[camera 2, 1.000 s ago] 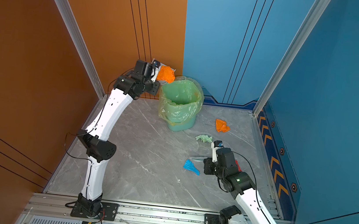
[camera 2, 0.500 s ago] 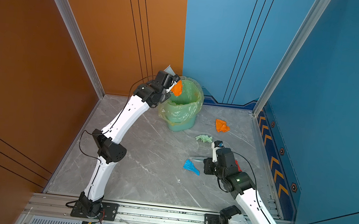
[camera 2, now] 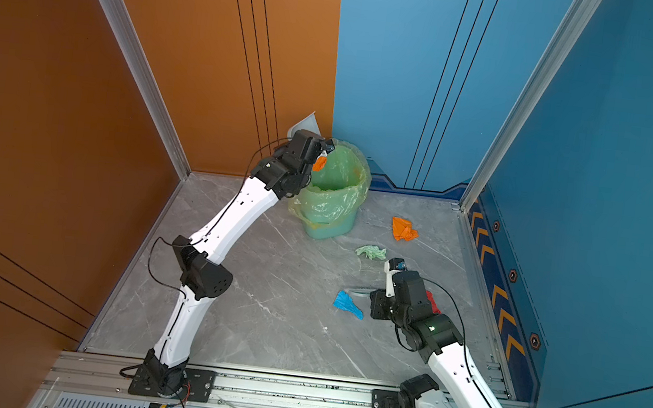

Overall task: Sweep away the paper scraps from the table
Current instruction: 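Tilt the dustpan over the bin with the left gripper to dump the orange scrap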

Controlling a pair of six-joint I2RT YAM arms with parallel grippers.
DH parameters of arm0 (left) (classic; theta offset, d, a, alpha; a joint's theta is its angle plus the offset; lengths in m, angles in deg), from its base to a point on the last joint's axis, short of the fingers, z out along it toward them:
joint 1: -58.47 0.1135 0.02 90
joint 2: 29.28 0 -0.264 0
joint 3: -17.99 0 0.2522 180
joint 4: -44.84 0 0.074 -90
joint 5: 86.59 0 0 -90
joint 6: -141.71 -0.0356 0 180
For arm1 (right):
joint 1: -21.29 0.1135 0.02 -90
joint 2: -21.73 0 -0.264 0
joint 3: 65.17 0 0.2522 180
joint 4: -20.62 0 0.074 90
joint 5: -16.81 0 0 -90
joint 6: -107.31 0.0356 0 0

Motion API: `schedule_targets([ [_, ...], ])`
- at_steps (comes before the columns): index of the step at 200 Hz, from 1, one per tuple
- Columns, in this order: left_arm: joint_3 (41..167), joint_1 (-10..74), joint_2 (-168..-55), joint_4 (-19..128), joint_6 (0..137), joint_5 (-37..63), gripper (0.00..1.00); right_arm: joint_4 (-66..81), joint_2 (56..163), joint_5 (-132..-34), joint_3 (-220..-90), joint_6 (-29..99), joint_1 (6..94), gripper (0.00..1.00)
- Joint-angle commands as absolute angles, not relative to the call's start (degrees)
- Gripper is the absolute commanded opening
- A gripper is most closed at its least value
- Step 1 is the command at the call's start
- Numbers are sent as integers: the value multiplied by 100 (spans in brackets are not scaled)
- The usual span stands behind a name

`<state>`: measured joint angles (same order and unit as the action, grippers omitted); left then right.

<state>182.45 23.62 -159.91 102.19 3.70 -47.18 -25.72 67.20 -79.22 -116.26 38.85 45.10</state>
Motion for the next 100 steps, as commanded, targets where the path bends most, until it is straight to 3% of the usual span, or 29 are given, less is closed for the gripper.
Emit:
schedule_targets([
  [1,18164,2290,-16180,9736,-363,-5056,0,-2574,6682,-7962,-11565,3990,4519,0],
  [38,18161,2253,-16262,9604,-1051,-5136,0,-2593,6621,-7960,-11510,3998,4519,0],
  [100,18179,2278,-16196,9534,-1066,-5145,0,-2654,6567,-7987,-11491,3977,4529,0],
])
